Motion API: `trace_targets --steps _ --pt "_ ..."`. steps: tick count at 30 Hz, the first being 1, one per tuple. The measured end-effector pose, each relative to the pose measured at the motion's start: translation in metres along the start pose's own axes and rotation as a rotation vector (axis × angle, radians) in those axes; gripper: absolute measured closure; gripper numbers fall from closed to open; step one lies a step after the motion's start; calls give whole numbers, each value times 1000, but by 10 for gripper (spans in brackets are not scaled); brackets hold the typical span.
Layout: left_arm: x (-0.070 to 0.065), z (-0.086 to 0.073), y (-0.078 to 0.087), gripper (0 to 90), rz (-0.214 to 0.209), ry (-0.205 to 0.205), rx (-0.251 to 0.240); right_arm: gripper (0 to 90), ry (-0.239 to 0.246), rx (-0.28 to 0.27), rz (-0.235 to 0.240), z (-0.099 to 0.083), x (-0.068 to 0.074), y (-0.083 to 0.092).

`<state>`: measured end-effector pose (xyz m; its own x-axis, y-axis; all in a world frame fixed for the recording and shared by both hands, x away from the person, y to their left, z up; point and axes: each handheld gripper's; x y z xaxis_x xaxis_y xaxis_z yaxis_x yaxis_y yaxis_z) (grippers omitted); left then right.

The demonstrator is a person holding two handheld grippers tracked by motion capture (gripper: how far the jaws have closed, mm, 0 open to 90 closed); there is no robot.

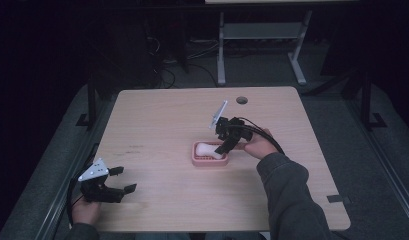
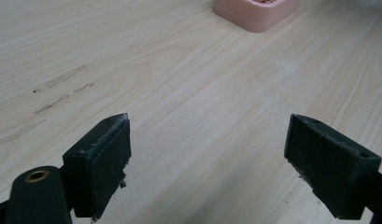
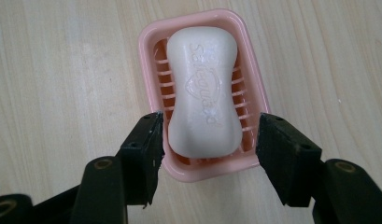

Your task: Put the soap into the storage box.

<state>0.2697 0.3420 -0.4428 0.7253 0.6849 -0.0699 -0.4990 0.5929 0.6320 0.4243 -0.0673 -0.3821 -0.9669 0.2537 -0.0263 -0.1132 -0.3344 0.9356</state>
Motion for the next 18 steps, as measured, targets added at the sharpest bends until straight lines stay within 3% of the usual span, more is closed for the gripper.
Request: trace_targets --steps 18 --pt "0 0 -1 139 0 1 2 376 -30 -6 -4 -17 6 8"
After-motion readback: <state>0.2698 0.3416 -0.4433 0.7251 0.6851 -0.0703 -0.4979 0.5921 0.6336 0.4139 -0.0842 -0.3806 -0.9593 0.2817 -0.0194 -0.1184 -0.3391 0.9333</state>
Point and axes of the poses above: each handheld gripper's, and its own axes: y roughly backward along the jaws, z roughly out of its top, x roughly to its left, and after that the axes turned 4 degrees about x, right-handed
